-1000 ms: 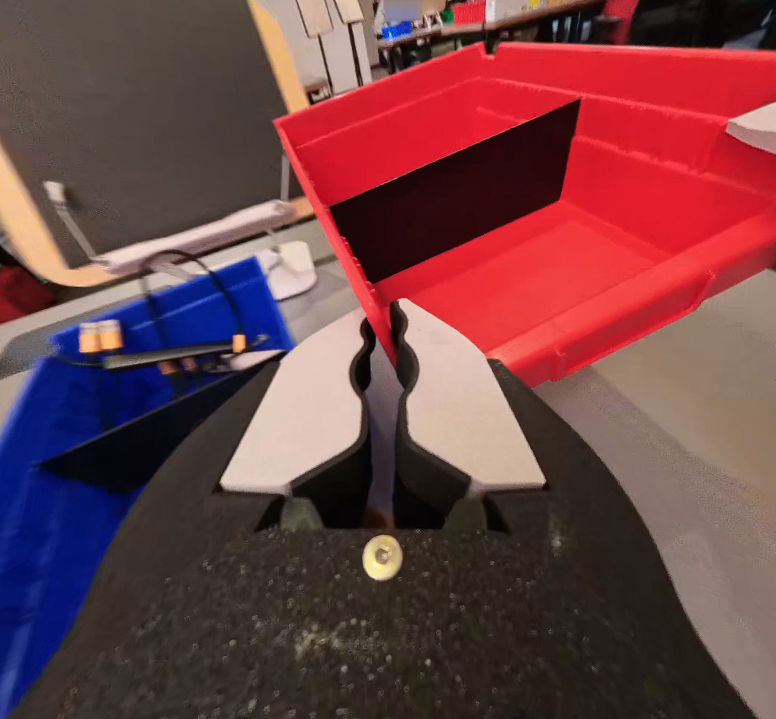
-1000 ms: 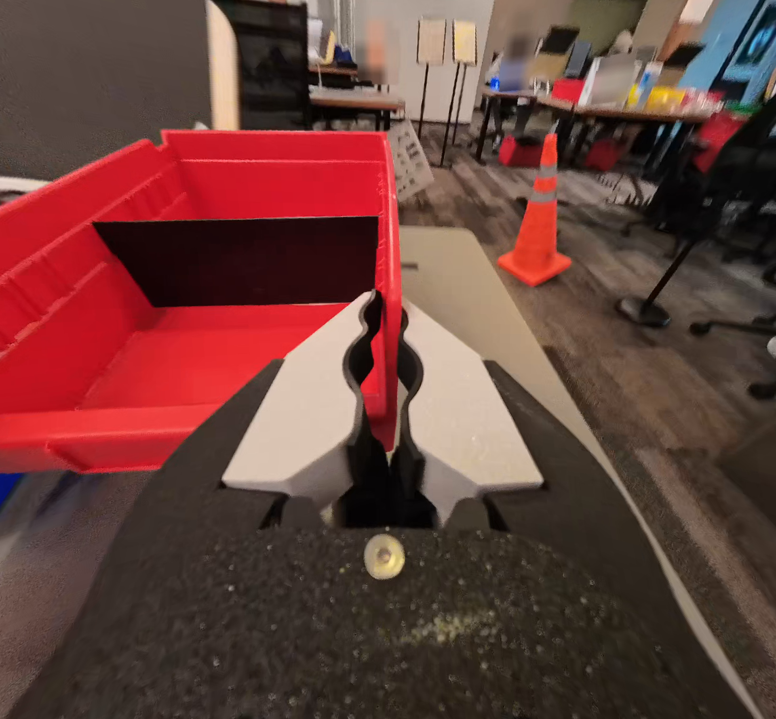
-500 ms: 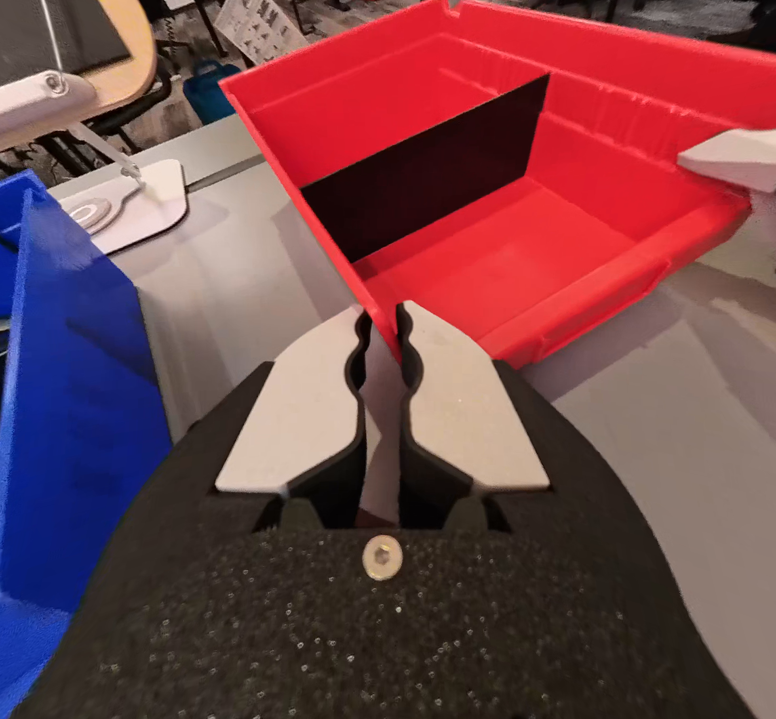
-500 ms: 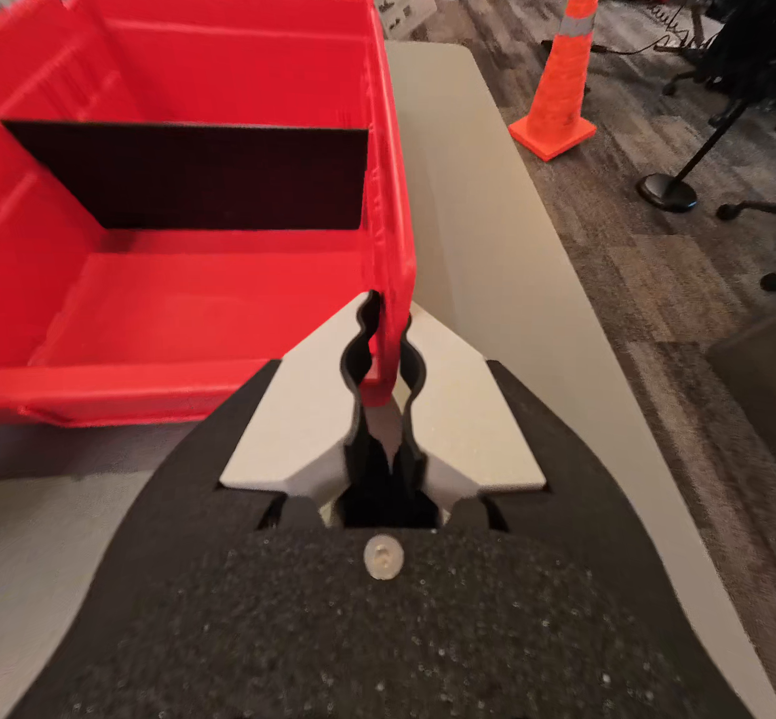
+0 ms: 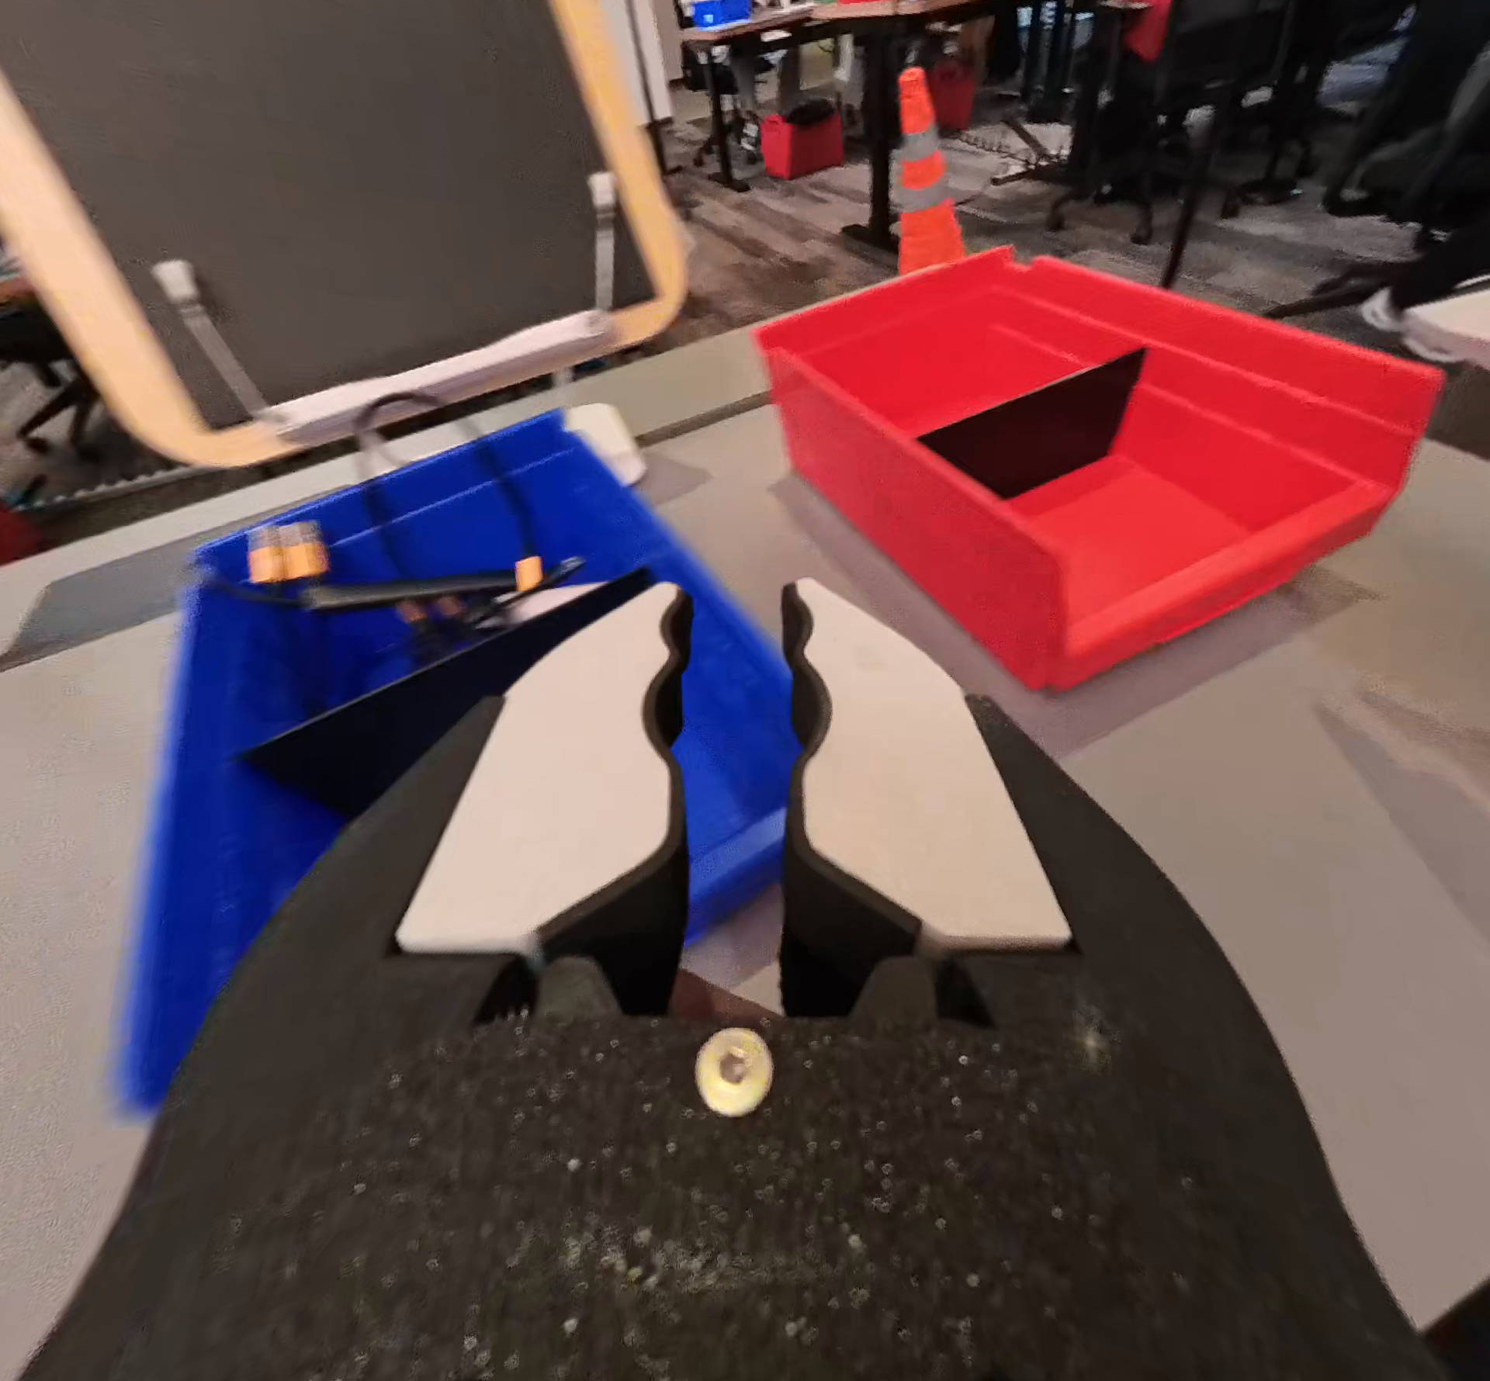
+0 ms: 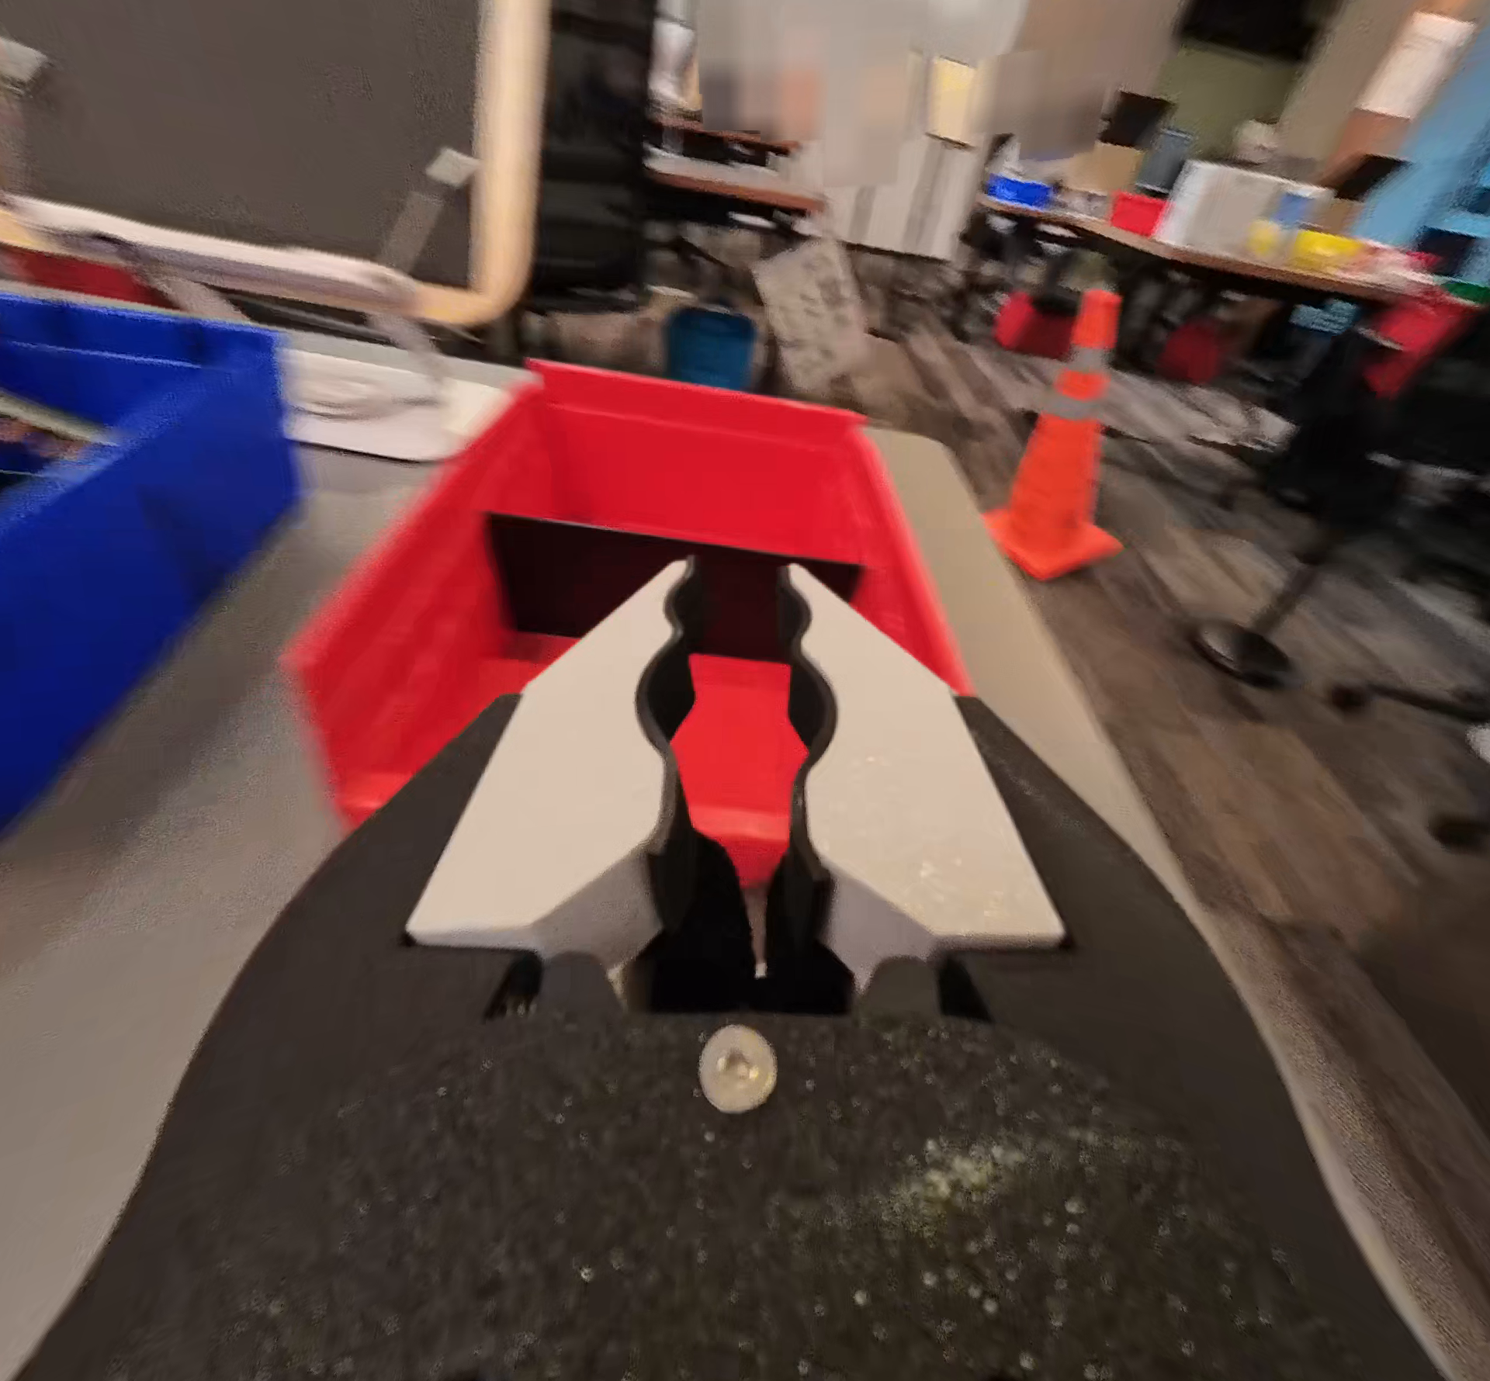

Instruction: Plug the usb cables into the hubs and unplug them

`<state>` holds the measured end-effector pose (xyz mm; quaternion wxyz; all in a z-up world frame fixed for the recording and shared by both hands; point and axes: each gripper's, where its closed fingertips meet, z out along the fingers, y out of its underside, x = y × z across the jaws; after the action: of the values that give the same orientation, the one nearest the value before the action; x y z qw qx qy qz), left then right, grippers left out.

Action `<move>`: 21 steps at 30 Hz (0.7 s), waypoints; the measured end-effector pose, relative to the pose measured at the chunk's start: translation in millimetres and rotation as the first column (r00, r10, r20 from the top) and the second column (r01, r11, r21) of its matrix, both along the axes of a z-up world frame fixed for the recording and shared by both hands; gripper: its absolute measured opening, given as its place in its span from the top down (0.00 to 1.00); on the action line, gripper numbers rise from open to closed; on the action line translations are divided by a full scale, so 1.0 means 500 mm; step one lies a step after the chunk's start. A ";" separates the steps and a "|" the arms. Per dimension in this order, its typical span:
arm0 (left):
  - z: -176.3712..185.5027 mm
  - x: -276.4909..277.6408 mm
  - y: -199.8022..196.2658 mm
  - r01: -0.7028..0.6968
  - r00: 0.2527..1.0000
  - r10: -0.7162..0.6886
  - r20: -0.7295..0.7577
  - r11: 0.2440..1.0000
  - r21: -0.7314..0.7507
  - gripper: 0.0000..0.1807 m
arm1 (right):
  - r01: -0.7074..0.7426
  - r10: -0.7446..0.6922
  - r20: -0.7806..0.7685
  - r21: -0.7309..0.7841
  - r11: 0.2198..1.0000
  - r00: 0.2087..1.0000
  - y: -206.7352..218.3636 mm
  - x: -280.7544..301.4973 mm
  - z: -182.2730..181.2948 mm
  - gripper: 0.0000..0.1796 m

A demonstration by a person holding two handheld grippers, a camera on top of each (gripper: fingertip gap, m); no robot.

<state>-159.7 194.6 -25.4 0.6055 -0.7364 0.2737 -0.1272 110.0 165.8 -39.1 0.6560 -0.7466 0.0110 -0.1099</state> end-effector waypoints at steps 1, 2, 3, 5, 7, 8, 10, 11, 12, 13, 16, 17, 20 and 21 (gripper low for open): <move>-0.001 -0.055 0.010 -0.024 1.000 0.024 0.004 1.000 -0.010 0.87 | -0.085 0.086 -0.020 0.010 0.996 0.996 0.010 -0.061 0.009 0.90; -0.007 -0.111 0.021 -0.054 0.998 0.054 0.010 0.998 -0.022 0.87 | -0.175 0.176 -0.046 0.016 0.984 0.983 0.018 -0.128 0.014 0.90; -0.016 -0.164 0.031 -0.091 0.996 0.091 0.017 0.995 -0.030 0.86 | -0.265 0.266 -0.067 0.025 0.964 0.962 0.025 -0.200 0.014 0.89; -0.047 -0.251 0.046 -0.159 0.987 0.160 0.022 0.986 -0.050 0.86 | -0.425 0.425 -0.142 0.033 0.905 0.894 0.033 -0.342 -0.003 0.88; -0.093 -0.304 0.058 -0.203 0.979 0.204 0.012 0.976 -0.081 0.85 | -0.461 0.450 -0.232 0.009 0.887 0.862 0.050 -0.429 -0.041 0.86; -0.116 -0.319 0.064 -0.218 0.976 0.220 0.006 0.971 -0.096 0.85 | -0.430 0.412 -0.259 -0.012 0.903 0.873 0.065 -0.447 -0.064 0.84; -0.158 -0.332 0.076 -0.234 0.972 0.234 -0.009 0.966 -0.111 0.85 | -0.398 0.363 -0.274 -0.080 0.914 0.890 0.093 -0.476 -0.116 0.80; -0.176 -0.333 0.086 -0.238 0.971 0.236 -0.034 0.965 -0.114 0.85 | -0.371 0.328 -0.267 -0.129 0.920 0.906 0.107 -0.482 -0.142 0.77; -0.192 -0.335 0.096 -0.244 0.969 0.238 -0.067 0.963 -0.117 0.85 | -0.349 0.298 -0.260 -0.177 0.920 0.918 0.118 -0.488 -0.166 0.77; -0.207 -0.336 0.105 -0.247 0.968 0.236 -0.090 0.960 -0.133 0.86 | -0.312 0.255 -0.253 -0.215 0.925 0.933 0.130 -0.488 -0.186 0.78; -0.223 -0.321 0.115 -0.191 0.982 0.189 -0.030 0.962 -0.193 0.94 | -0.240 0.178 -0.247 -0.254 0.937 0.953 0.157 -0.491 -0.208 0.94; -0.223 -0.324 0.119 -0.195 0.981 0.192 -0.034 0.962 -0.191 0.94 | -0.212 0.142 -0.266 -0.257 0.943 0.953 0.160 -0.489 -0.206 0.96; -0.220 -0.349 0.133 -0.228 0.973 0.229 -0.020 0.950 -0.214 0.97 | -0.137 0.092 -0.197 -0.226 0.965 0.976 0.165 -0.509 -0.179 0.98; -0.217 -0.363 0.137 -0.239 0.970 0.242 -0.013 0.945 -0.222 0.97 | -0.112 0.080 -0.155 -0.214 0.970 0.985 0.167 -0.523 -0.170 0.98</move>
<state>-341.1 263.3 -133.8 0.5323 -0.8263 0.1618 -0.0874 -151.4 249.2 -124.0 0.5703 -0.8210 0.0100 -0.0239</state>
